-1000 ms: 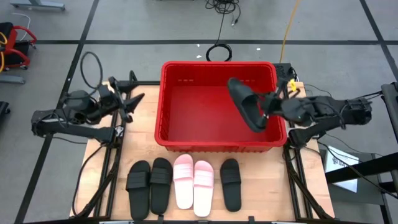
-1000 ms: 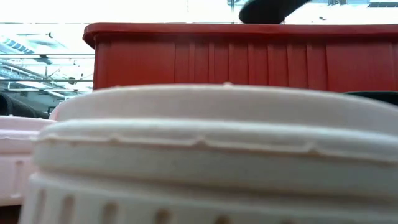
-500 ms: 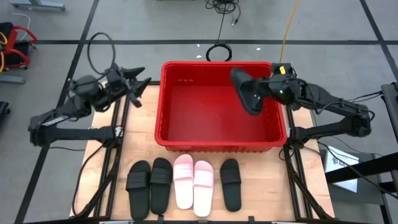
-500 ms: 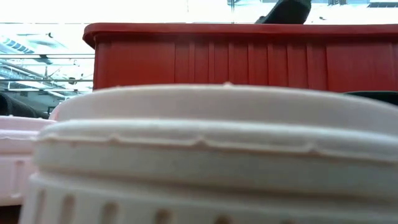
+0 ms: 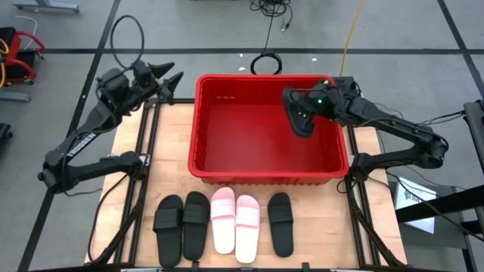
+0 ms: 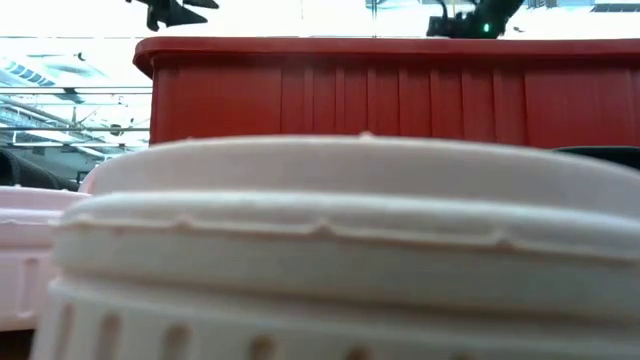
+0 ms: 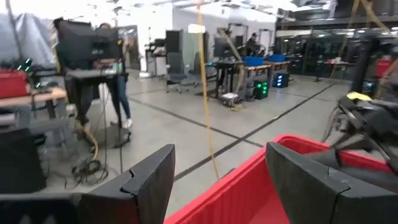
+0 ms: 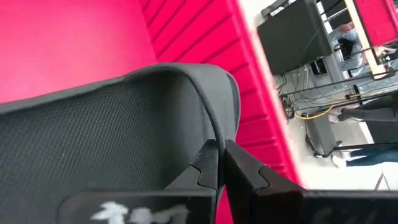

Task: Pick and place slides into bin
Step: Put the black slide into the red bin

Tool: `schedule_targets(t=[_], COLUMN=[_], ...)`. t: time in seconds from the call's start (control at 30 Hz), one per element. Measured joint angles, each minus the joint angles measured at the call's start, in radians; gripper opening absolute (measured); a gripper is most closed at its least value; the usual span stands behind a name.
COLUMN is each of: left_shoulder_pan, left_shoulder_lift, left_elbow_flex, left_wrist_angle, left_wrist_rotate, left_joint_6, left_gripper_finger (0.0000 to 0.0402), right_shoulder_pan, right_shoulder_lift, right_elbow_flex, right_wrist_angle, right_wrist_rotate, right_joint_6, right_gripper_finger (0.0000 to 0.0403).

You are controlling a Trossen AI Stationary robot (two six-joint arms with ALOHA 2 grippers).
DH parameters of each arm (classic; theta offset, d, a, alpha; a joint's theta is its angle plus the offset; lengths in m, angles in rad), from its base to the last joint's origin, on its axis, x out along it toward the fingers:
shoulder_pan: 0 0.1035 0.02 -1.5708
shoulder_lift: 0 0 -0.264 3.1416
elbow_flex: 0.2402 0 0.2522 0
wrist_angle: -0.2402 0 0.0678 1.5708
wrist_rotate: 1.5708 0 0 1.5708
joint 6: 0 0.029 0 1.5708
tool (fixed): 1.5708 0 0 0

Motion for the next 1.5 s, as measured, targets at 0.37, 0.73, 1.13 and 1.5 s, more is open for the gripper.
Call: schedule_targets(t=[0.37,0.73,1.13,1.5], left_shoulder_pan=[0.126,0.134,0.134,0.134], left_shoulder_lift=[0.096,0.100,0.100,0.100], left_elbow_flex=[0.000,0.000,0.000,0.000], left_wrist_angle=[0.097,0.120,0.117,0.101], left_wrist_rotate=[0.204,0.269,0.296,0.296], left_joint_6=[-0.055,-0.063,-0.058,-0.050], left_gripper_finger=[0.0255,0.0255,0.0255,0.0255], right_shoulder_pan=[-0.064,-0.107,-0.176,-0.218], right_shoulder_lift=[-0.011,-0.011,-0.010,-0.005], right_elbow_flex=[-0.204,-0.298,-0.396,-0.434], right_wrist_angle=[0.101,0.132,0.247,0.314], right_wrist_rotate=[0.000,0.004,0.009,0.032], right_joint_6=[-0.031,-0.045,-0.085,-0.139], right_gripper_finger=[0.0002,0.0002,0.0002,0.0002])
